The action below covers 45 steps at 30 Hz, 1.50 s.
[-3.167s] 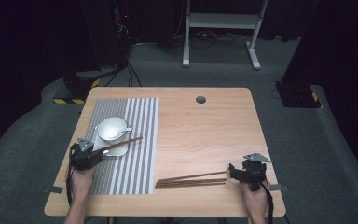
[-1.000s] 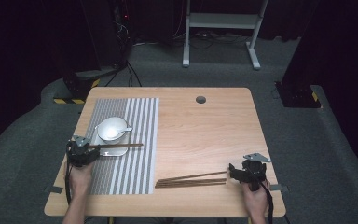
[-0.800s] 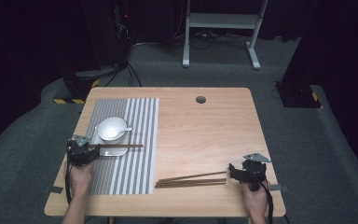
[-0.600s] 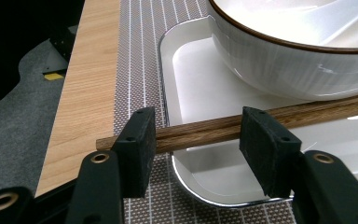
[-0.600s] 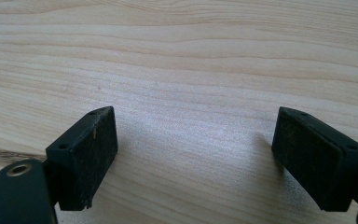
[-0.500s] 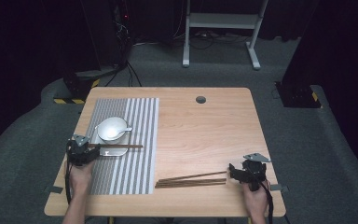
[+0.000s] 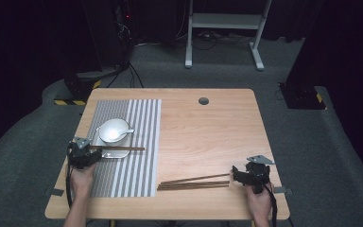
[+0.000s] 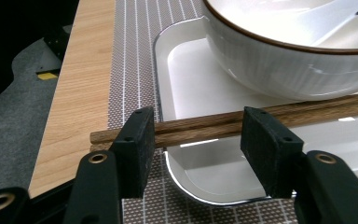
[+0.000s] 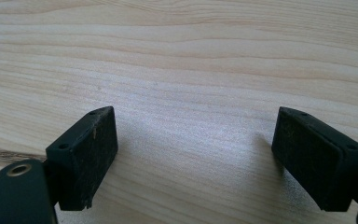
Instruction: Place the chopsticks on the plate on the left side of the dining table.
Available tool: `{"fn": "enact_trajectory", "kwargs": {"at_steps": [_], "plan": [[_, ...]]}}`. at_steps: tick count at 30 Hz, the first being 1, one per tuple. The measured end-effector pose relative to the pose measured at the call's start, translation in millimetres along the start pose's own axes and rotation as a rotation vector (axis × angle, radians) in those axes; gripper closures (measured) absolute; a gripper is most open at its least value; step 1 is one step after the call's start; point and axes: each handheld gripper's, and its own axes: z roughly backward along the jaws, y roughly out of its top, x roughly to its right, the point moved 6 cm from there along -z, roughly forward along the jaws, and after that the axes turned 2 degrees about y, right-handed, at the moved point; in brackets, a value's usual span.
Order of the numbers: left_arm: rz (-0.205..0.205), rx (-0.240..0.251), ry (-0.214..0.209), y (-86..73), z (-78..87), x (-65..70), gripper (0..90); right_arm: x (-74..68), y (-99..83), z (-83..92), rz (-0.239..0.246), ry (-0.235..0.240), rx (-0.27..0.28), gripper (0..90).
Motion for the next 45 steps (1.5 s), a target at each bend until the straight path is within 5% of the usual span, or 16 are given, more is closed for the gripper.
{"fn": "enact_trajectory", "kwargs": {"at_steps": [25, 45], "plan": [[0.007, 0.043, -0.134, 4.6, 30.1, 24.0, 43.2, 0.0, 0.0, 0.0, 0.0, 0.0, 0.0, 13.7], [0.08, 0.064, -0.223, 4.4, 44.9, 36.3, 41.6, -0.1, 0.0, 0.0, 0.001, 0.001, 0.0, 13.8]]}}
